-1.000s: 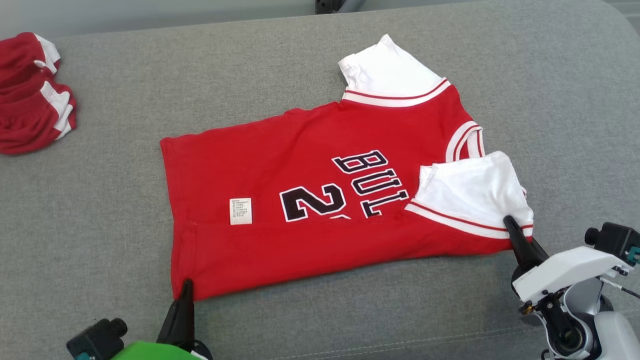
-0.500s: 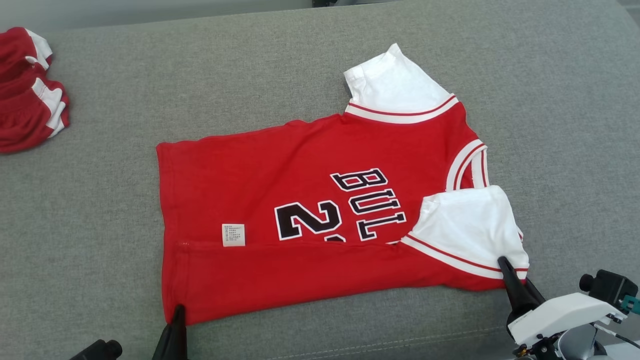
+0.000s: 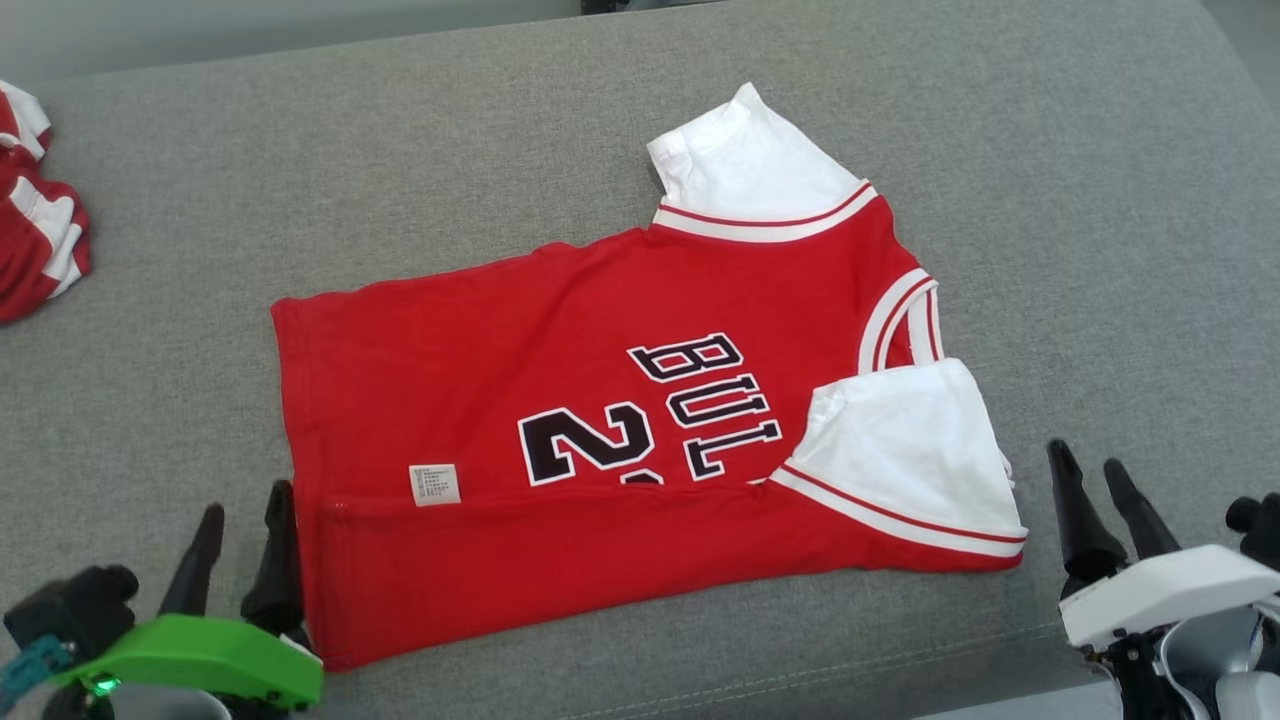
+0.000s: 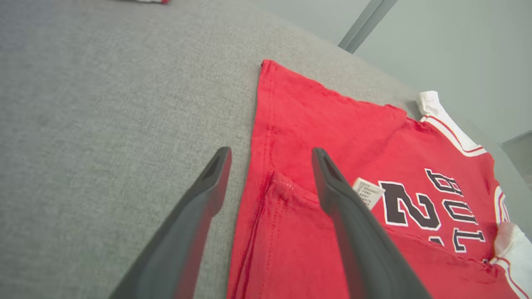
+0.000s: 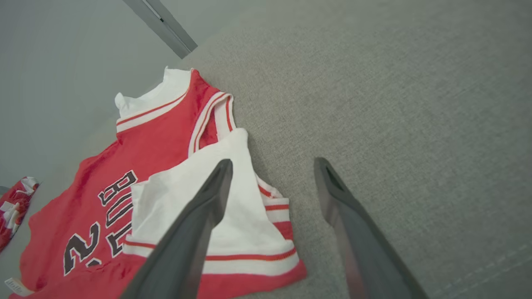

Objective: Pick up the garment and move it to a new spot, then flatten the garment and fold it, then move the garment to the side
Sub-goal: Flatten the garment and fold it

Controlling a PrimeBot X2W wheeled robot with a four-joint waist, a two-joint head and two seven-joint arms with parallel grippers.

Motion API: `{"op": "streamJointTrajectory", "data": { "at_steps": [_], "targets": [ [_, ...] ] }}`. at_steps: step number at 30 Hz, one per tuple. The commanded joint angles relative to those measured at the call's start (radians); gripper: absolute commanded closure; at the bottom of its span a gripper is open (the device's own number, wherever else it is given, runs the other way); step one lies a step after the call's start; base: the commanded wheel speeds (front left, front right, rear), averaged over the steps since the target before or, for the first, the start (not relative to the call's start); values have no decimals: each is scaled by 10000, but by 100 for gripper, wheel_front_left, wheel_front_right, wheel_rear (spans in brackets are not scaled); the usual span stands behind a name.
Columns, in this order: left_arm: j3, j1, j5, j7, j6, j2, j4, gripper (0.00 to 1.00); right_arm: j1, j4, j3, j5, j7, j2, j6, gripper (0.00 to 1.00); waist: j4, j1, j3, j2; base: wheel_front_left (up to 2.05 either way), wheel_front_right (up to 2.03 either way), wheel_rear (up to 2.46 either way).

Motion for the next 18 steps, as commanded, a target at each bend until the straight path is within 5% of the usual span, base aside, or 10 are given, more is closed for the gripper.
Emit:
{"op": "streamJointTrajectory", "data": {
  "at_steps": [1,6,18],
  "targets": [
    [62,-480,223,166,-45,371,120,0,-256,-214,43,-339,20,-63,3,0,-105,0,108,0,0,0,0],
    [-22,-2174,440,810,-220,1060,909,0,-969,-762,574,-810,373,-372,3,0,-320,0,518,0,0,0,0],
    [-809,-5131,1063,1827,-665,1665,3507,0,-2213,-825,1555,-689,704,-1049,3,0,-597,0,1382,0,0,0,0]
  ]
}}
